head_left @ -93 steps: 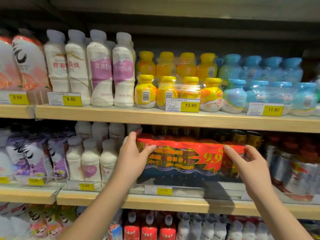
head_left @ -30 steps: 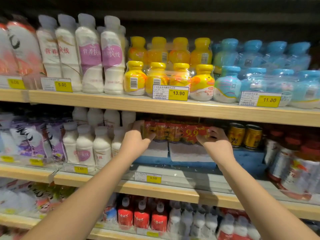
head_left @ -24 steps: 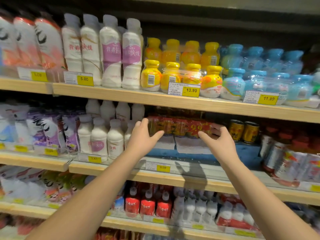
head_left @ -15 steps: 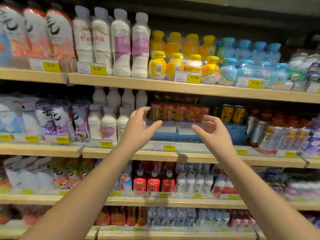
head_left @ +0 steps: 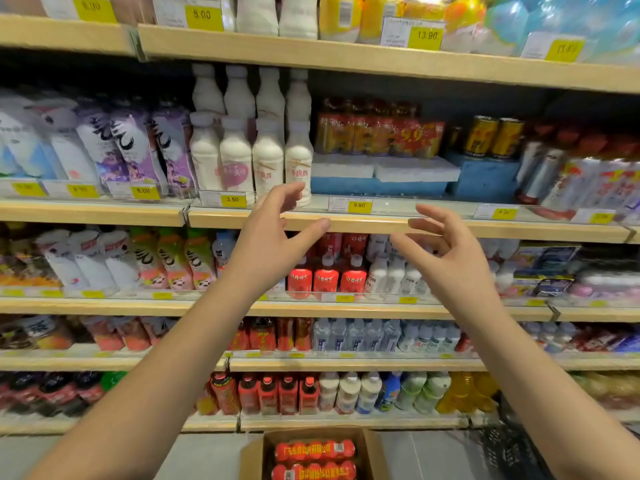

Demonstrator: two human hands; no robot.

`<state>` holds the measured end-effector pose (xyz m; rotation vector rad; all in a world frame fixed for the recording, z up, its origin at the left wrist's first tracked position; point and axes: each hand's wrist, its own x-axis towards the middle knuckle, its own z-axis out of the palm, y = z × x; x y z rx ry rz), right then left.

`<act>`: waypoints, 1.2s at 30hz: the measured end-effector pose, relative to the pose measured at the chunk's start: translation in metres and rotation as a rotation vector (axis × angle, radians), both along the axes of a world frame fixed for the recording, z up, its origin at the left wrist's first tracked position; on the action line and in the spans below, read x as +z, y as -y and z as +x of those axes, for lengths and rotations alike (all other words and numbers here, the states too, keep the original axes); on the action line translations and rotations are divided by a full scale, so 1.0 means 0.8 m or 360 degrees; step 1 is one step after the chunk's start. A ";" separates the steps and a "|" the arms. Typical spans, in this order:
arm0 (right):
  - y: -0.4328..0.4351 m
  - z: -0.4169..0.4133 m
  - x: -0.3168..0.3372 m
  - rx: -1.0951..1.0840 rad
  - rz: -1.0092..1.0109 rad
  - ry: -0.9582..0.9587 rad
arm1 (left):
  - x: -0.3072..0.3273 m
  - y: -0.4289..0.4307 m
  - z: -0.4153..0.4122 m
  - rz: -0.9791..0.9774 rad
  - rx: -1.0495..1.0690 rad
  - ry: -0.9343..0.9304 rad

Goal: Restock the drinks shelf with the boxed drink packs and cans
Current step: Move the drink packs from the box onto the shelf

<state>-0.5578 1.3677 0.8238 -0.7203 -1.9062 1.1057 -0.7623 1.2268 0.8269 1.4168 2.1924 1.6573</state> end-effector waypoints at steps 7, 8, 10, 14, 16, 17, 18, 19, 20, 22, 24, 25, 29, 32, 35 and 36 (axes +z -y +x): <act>-0.012 -0.002 -0.047 0.0096 -0.0084 0.0038 | -0.049 -0.005 0.009 -0.0117 0.0049 0.0129; -0.014 -0.002 -0.056 0.0117 -0.0108 0.0041 | -0.058 -0.005 0.011 -0.0136 0.0048 0.0132; -0.017 0.000 -0.080 0.0178 -0.0161 0.0084 | -0.081 -0.004 0.016 -0.0189 0.0033 0.0164; -0.024 0.002 -0.158 0.0263 -0.0331 0.0117 | -0.153 -0.006 0.023 -0.0308 0.0032 0.0270; -0.026 0.001 -0.215 0.0292 -0.0437 0.0162 | -0.208 -0.006 0.023 -0.0353 0.0059 0.0349; -0.026 0.001 -0.247 0.0297 -0.0487 0.0192 | -0.237 -0.004 0.023 -0.0401 0.0069 0.0402; -0.026 0.001 -0.281 0.0295 -0.0523 0.0227 | -0.269 -0.001 0.023 -0.0440 0.0083 0.0441; -0.026 0.003 -0.316 0.0282 -0.0565 0.0270 | -0.302 0.002 0.024 -0.0482 0.0108 0.0464; -0.026 0.005 -0.354 0.0265 -0.0606 0.0321 | -0.338 0.006 0.025 -0.0518 0.0135 0.0481; -0.025 0.011 -0.430 0.0235 -0.0651 0.0423 | -0.413 0.015 0.028 -0.0595 0.0171 0.0537; -0.022 0.016 -0.512 0.0242 -0.0707 0.0532 | -0.499 0.024 0.030 -0.0682 0.0199 0.0596; -0.022 0.018 -0.558 0.0243 -0.0747 0.0563 | -0.545 0.029 0.030 -0.0733 0.0219 0.0610; -0.023 0.029 -0.733 0.0242 -0.0861 0.0655 | -0.724 0.043 0.030 -0.0876 0.0302 0.0749; -0.024 0.033 -0.871 0.0248 -0.0815 0.0710 | -0.870 0.055 0.030 -0.0934 0.0272 0.0832; -0.023 0.040 -0.988 0.0281 -0.0795 0.0791 | -0.991 0.069 0.031 -0.1090 0.0205 0.0743; -0.022 0.043 -1.022 0.0290 -0.0787 0.0816 | -1.024 0.074 0.031 -0.1125 0.0187 0.0683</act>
